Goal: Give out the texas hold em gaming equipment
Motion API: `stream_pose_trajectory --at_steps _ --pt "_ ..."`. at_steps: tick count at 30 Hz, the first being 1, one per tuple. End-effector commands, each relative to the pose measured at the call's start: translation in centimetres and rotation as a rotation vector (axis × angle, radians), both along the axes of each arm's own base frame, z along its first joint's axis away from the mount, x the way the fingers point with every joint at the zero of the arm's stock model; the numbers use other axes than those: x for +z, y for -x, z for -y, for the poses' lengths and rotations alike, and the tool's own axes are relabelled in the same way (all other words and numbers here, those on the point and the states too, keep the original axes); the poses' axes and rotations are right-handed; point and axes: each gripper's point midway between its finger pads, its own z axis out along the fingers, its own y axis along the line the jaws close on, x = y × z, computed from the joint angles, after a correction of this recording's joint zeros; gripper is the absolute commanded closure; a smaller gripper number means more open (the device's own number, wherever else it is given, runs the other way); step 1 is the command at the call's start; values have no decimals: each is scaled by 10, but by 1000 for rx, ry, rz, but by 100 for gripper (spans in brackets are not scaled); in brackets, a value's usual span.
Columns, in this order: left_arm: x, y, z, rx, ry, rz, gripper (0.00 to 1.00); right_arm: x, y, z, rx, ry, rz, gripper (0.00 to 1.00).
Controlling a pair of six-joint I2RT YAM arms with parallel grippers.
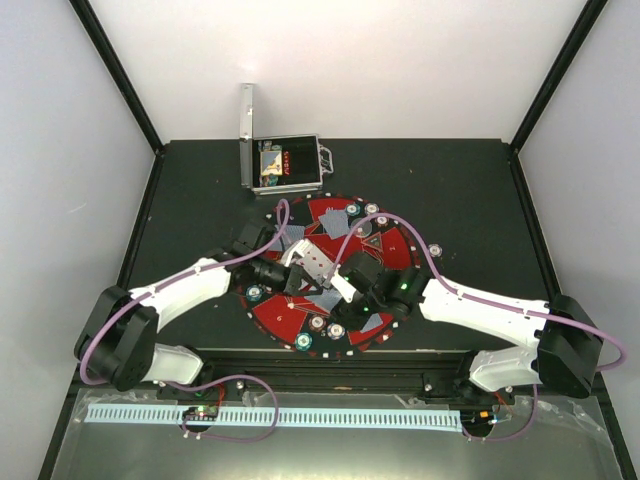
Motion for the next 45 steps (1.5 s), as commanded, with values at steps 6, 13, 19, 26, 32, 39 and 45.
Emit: stream_pose_trajectory --at_steps 6,13,19,26,32,39,45 --pt "-11 -3 -19 57 -84 10 98 15 -11 -4 -37 -41 67 38" --pt "-12 -6 -24 66 -97 17 98 18 -16 1 -83 -42 82 38" --pt "-6 -7 -24 50 -100 35 98 24 -21 0 -118 -60 96 38" --pt "3 -10 -22 44 -88 58 98 27 -22 1 -121 -68 108 38" --pt "10 -13 -21 49 -82 82 98 28 -23 6 -136 -60 114 38" --pt "19 -16 -30 67 -94 134 98 29 -23 13 -174 -68 118 38" --pt "24 -20 -41 99 -105 169 99 28 -23 19 -205 -62 114 38"
